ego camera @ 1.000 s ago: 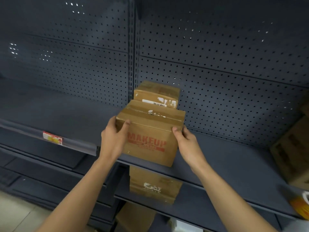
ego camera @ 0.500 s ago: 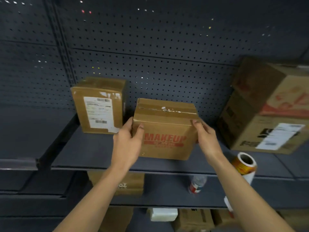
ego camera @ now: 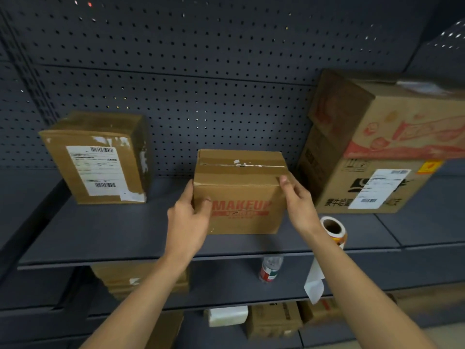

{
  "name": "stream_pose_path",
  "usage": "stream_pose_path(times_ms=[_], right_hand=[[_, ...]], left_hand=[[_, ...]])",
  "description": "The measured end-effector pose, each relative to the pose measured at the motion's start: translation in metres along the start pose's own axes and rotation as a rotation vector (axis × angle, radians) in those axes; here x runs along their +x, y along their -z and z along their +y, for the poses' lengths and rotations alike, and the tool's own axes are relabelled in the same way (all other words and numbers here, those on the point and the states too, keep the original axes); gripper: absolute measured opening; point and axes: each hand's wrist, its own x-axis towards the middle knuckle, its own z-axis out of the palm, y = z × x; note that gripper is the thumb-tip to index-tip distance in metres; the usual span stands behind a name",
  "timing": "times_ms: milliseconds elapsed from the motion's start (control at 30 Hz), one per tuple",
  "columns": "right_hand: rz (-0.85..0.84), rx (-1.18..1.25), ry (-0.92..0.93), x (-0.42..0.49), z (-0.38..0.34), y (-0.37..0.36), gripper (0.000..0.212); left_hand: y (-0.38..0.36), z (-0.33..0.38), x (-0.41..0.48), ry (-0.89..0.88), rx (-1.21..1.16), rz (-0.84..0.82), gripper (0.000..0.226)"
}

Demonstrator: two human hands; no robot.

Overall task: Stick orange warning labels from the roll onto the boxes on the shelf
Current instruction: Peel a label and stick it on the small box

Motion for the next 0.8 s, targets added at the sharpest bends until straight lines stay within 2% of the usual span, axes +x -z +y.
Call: stream_pose_path(times_ms=[100,200,300,400,467,533,567,667,800], right_hand=[[-0.016,-0.009,0.027,0.002,0.004,0.003,0.025],[-0.018,-0.017,0.026,0.004,0.007,0.005,0.026],[-0.008,-0.062,0.063,0.004,0.013,0.007,0.038],[0.042,-0.087,0.08,-0.001,0.021,0.01,0.056],[0.106,-0.119,0.06,-0.008,0.023,0.015,0.067],[0.141,-0.149,0.076,-0.017,0.023,0.023,0.055],[0.157,-0.164,0.082,-0.022,0.024,0.028,0.046],[0.238,-0.263,0.082,-0.037,0.03,0.049,0.029],[0.336,-0.349,0.021,-0.057,0.054,0.085,0.016]], left_hand=[[-0.005,-0.001,0.001,0.016,0.004,-0.028,0.051],[-0.007,-0.005,0.003,0.032,0.018,-0.055,0.059],[-0.006,-0.008,0.004,0.064,0.044,-0.073,0.07],[-0.011,-0.008,-0.006,0.09,0.126,0.018,0.082],[-0.017,-0.006,-0.015,0.021,0.165,0.146,0.076],[-0.022,-0.003,-0.025,-0.085,0.147,0.214,0.059],[-0.027,-0.002,-0.029,-0.133,0.127,0.192,0.048],[-0.049,0.003,-0.038,-0.184,0.052,0.001,0.021],[-0.092,0.007,-0.051,-0.188,0.05,-0.268,0.013]])
